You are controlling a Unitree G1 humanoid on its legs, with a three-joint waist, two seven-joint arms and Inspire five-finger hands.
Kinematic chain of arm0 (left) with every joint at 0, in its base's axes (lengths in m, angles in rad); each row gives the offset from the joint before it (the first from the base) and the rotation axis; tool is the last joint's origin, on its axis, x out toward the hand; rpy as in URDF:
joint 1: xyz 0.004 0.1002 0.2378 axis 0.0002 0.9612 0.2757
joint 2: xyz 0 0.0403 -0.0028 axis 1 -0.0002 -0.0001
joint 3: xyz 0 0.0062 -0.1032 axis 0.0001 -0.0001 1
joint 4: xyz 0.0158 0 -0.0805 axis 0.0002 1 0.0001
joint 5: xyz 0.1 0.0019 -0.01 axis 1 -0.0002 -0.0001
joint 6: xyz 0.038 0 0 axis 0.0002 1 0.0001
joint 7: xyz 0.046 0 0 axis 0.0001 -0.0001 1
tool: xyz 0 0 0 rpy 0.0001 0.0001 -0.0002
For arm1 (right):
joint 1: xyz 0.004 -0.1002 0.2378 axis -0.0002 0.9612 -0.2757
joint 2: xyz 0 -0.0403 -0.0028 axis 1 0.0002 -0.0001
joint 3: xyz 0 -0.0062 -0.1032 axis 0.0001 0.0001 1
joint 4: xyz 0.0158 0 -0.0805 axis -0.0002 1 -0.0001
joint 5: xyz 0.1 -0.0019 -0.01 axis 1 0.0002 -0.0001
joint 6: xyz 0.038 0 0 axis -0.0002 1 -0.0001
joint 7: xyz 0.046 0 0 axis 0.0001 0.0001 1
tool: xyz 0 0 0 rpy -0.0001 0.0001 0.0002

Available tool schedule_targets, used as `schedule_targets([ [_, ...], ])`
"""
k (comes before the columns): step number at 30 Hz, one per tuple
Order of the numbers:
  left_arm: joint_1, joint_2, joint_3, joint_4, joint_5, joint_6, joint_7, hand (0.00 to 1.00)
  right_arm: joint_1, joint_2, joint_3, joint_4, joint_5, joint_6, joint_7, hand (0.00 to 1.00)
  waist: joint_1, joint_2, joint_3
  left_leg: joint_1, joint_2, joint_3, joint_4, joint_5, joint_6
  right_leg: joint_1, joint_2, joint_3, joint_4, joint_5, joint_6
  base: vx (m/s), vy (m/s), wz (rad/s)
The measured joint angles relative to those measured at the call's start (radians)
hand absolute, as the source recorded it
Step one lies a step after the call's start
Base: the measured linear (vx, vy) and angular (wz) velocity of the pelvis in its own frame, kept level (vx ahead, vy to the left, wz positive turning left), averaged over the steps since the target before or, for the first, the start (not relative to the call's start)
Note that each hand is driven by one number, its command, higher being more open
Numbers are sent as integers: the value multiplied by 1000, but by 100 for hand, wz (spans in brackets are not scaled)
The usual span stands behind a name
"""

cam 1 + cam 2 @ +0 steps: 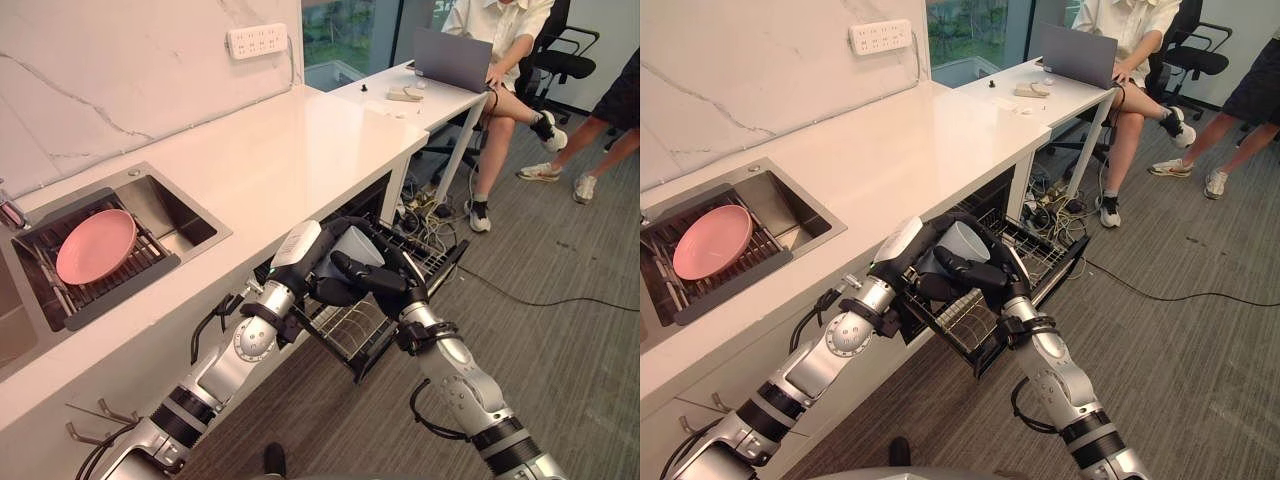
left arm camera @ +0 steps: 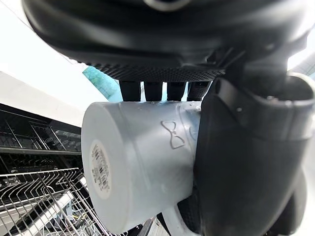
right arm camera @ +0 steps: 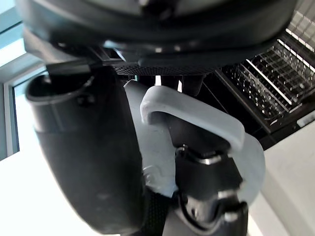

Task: Walk over to the sink, pick up the cup, carry it to the dishwasher, place the cup inside the dishwasher, then close the dishwasher door

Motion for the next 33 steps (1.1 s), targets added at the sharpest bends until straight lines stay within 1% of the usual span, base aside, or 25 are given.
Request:
schedule_targets([
  [2, 7, -5, 9, 0, 19, -1, 12, 30, 0, 2, 0, 0, 1, -1, 0, 30, 0, 0, 0, -3, 0, 0, 0, 0, 0, 0, 0, 0, -7, 5, 1, 0, 0, 0],
  [3, 14, -10, 15, -1, 23, -4, 16, 90, 0, 3, 0, 0, 1, -1, 1, 30, 0, 0, 0, -3, -1, 0, 0, 0, 0, 0, -1, 1, -7, 5, 1, 0, 0, 0],
  [5, 40, -33, 38, -8, 51, -11, 26, 90, 1, 12, 0, 0, -7, -1, 1, 30, -1, 0, 0, -2, -2, 0, 0, 2, -1, 1, -1, 0, -7, 6, 2, 0, 0, 0],
  [6, 66, -58, 58, -21, 75, -12, 29, 90, 4, 24, -4, -1, -13, -2, 1, 30, -1, 1, -1, -2, -3, -1, 0, 2, -2, 1, -1, 0, -7, 6, 2, 0, 0, 0],
  [7, 95, -90, 78, -36, 82, -12, 35, 90, 14, 48, -25, -4, -16, -4, 5, 30, -1, 1, -1, -1, -3, -3, 0, 3, -3, 2, -2, 0, -7, 6, 2, 0, 0, 0],
  [8, 110, -105, 89, -46, 86, -12, 37, 90, 23, 64, -36, -6, -16, -6, 10, 30, 0, 1, -1, -1, -4, -4, 0, 3, -3, 3, -2, -1, -7, 5, 2, 0, 0, 0],
  [10, 158, -164, 118, -77, 122, -13, 48, 90, 62, 130, -71, -29, -18, -14, 24, 30, 0, 2, -2, 2, -4, -7, 0, 4, -4, 5, -2, -4, -6, 5, 2, 0, 0, 0],
  [13, 197, -199, 133, -105, 158, -17, 62, 90, 105, 185, -86, -50, -29, -32, 30, 30, 0, 3, -3, 7, -4, -8, -1, 3, -4, 9, -2, -6, -5, 2, 1, -30, 2, 2],
  [14, 215, -225, 141, -109, 158, -19, 67, 90, 126, 213, -94, -58, -39, -37, 29, 30, -1, 3, -4, 7, -4, -11, -5, -1, -10, 10, -2, -9, -3, 0, 1, -47, 6, 4],
  [16, 242, -251, 149, -118, 160, -19, 70, 90, 146, 245, -109, -60, -46, -41, 22, 30, -2, 3, -4, 7, -4, -15, -6, -4, -13, 10, -2, -13, 0, -8, -6, -30, 6, 6],
  [19, 277, -279, 157, -133, 180, -18, 89, 90, 172, 291, -111, -63, -61, -48, -3, 30, -1, 3, -5, 6, -5, -19, -6, -4, -13, 11, -2, -17, 1, -13, -5, -6, 2, 5],
  [22, 302, -300, 166, -133, 179, -12, 92, 90, 191, 335, -111, -64, -130, -55, -42, 30, 1, 3, -5, 3, -6, -22, -6, -4, -13, 11, -3, -21, 1, -13, -5, 10, -2, 3],
  [25, 328, -317, 167, -133, 175, -11, 93, 90, 212, 363, -111, -72, -203, -57, -66, 30, 5, 3, -5, 1, -8, -28, -5, -4, -13, 11, -4, -28, 2, -9, 3, 34, -11, 6],
  [26, 338, -326, 169, -133, 172, -11, 93, 90, 216, 368, -111, -72, -232, -57, -71, 30, 6, 3, -5, 1, -8, -28, -3, 0, -8, 11, -4, -28, 2, -9, 2, 39, -17, 3],
  [29, 351, -339, 169, -133, 153, -11, 92, 90, 219, 368, -111, -77, -293, -57, -80, 30, 7, 4, -5, 0, -8, -28, -1, 1, -8, 13, -4, -29, 2, -9, 2, 38, -17, 0],
  [31, 361, -355, 169, -133, 122, -11, 92, 90, 229, 368, -112, -95, -375, -63, -91, 30, 8, 4, -5, 0, -8, -29, -1, 1, -8, 14, -4, -30, 2, -11, 2, 0, 0, 0],
  [32, 361, -355, 169, -133, 121, -11, 92, 90, 229, 368, -112, -96, -376, -63, -92, 30, 8, 4, -5, 0, -8, -29, -1, 0, -8, 14, -4, -30, 2, -11, 2, 0, 0, 0],
  [33, 365, -363, 169, -133, 88, -12, 87, 90, 236, 368, -114, -116, -421, -63, -100, 30, 8, 4, -5, 0, -8, -31, -1, 0, -8, 15, -4, -32, 2, -12, 2, 4, -9, 4],
])
